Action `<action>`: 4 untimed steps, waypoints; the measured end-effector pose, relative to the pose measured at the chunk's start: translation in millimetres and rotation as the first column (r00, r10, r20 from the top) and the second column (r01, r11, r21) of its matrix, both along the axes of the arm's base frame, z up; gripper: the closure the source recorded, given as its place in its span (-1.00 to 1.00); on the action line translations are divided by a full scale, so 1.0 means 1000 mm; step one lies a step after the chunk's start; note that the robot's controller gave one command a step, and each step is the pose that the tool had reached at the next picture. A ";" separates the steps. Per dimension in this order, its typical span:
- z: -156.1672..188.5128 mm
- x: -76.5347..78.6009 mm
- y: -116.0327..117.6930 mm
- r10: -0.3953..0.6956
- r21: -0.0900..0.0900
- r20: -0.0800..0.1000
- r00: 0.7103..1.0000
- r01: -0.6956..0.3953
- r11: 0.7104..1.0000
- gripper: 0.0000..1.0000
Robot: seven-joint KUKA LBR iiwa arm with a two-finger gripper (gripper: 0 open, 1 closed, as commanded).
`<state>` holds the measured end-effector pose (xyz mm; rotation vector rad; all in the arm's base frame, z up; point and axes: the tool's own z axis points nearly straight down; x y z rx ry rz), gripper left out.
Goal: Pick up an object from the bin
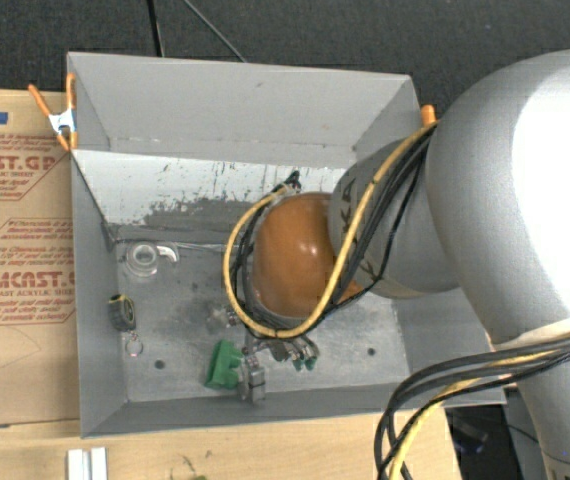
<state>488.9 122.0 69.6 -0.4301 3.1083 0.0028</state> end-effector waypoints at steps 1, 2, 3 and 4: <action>0.000 -0.001 -0.001 -0.002 -0.001 -0.003 1.000 0.002 1.000 1.00; 0.001 0.001 -0.001 -0.003 0.001 0.003 1.000 0.003 1.000 -1.00; 0.002 -0.007 0.065 0.028 0.004 0.011 1.000 -0.028 1.000 -1.00; 0.000 -0.010 0.062 0.023 -0.001 -0.003 1.000 -0.023 1.000 1.00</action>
Offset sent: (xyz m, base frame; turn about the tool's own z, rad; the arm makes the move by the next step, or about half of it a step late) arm 0.0000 0.0000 0.0000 0.0000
